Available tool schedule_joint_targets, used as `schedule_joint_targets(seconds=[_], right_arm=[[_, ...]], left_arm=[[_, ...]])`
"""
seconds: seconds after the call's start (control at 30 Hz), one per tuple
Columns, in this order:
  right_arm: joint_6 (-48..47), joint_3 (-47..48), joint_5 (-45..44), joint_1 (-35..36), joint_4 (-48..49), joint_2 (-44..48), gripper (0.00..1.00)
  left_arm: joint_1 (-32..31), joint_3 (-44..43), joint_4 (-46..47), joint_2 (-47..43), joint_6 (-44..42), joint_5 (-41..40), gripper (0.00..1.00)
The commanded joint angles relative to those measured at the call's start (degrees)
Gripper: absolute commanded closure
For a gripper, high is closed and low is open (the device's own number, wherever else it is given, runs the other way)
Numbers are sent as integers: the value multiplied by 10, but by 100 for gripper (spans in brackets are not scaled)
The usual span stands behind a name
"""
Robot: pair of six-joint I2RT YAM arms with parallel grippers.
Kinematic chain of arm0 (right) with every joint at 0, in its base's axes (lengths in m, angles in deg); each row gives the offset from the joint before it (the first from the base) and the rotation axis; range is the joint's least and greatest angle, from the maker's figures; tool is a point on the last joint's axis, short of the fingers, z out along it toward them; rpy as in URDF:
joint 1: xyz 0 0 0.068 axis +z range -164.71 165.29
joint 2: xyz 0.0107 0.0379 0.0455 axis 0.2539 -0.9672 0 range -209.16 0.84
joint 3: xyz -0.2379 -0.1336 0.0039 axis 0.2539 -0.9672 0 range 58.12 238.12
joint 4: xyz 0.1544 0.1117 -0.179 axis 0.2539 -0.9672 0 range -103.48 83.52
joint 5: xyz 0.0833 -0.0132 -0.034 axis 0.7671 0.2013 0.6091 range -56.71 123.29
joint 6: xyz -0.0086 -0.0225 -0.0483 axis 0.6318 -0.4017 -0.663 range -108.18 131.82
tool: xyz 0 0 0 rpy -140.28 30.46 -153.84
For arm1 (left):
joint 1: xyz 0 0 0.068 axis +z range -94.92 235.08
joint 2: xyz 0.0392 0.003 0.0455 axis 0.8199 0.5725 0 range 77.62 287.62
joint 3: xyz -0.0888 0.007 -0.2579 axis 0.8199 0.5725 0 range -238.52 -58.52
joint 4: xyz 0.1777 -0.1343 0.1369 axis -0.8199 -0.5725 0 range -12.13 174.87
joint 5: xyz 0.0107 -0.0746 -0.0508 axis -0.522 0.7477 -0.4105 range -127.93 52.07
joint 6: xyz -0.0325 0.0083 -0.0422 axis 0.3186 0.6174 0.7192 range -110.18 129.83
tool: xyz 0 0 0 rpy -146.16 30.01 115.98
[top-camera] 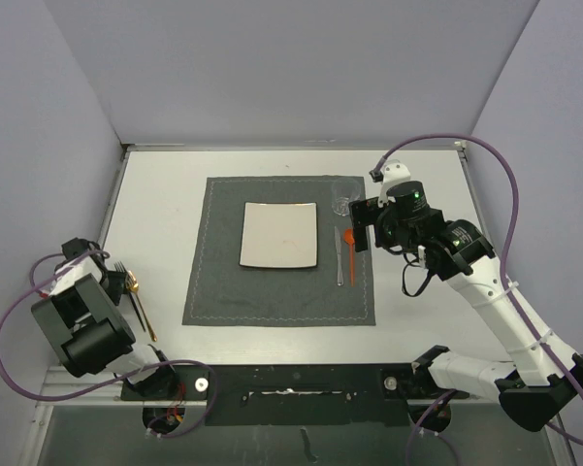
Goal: Set the dinner table for one person
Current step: Adjust the fork at the center of the board.
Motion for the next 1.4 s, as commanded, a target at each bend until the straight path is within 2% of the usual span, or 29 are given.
schedule_joint_targets(seconds=[0.0, 0.63, 1.1, 1.37], right_arm=[[-7, 29, -18, 4, 10, 8, 2], [-21, 39, -38, 4, 8, -7, 2], [-22, 43, -39, 4, 5, -15, 2], [-20, 53, -41, 4, -1, -22, 2]], left_arm=[[-23, -14, 81, 43, 5, -8, 13], [-120, -99, 68, 119, -5, -72, 12], [-138, -129, 66, 133, -30, -90, 12], [-150, -169, 74, 171, -42, -91, 12]])
